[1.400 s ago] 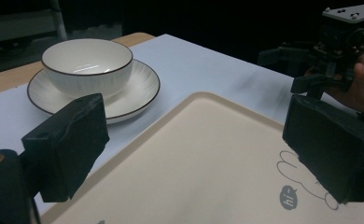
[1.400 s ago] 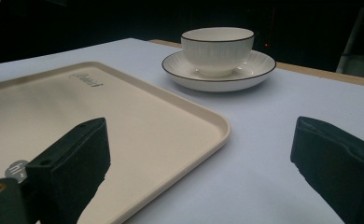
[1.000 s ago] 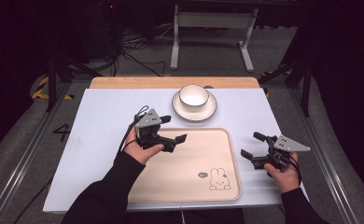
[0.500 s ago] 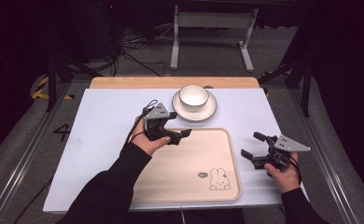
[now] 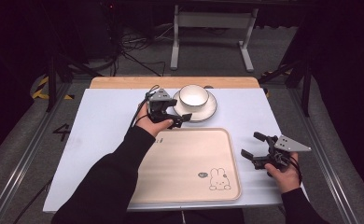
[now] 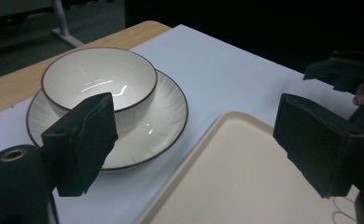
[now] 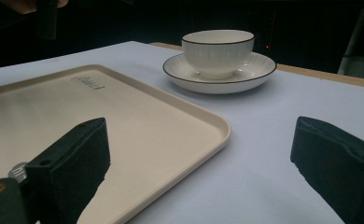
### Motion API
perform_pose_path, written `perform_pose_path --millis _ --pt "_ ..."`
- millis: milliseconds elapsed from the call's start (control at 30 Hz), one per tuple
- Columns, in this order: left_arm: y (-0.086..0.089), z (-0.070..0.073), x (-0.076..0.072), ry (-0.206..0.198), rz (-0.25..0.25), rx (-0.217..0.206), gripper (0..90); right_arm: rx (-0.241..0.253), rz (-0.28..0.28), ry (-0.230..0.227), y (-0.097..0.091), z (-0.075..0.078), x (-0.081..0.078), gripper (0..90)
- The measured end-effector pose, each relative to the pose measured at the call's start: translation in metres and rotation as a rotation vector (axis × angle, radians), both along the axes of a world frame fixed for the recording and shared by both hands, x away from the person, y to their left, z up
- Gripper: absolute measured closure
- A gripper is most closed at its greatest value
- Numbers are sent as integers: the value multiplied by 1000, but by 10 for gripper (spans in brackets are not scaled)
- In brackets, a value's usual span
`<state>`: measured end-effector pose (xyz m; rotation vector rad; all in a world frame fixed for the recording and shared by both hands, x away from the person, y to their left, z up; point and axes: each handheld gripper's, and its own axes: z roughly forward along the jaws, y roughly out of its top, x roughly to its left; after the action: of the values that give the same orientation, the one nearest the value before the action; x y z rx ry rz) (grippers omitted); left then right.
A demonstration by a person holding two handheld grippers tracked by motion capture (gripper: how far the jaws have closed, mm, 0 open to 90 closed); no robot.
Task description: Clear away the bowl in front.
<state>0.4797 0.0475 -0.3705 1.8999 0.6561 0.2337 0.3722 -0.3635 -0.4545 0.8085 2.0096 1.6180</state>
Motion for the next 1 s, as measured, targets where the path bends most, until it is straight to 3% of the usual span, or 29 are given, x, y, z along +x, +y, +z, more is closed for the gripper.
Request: perform_pose_path --millis 400,500,767,933,1000 --pt "-7 0 26 -4 82 19 143 0 2 0 0 0 0 52" --pt "-10 -1 34 8 116 11 143 0 3 -1 0 0 0 52" --pt "-15 -3 57 19 157 51 143 0 4 -3 0 0 0 51" --pt "-19 -7 65 53 175 19 159 -1 5 -4 0 0 0 51" --pt "-22 -8 69 51 183 45 161 -1 6 -4 0 0 0 51"
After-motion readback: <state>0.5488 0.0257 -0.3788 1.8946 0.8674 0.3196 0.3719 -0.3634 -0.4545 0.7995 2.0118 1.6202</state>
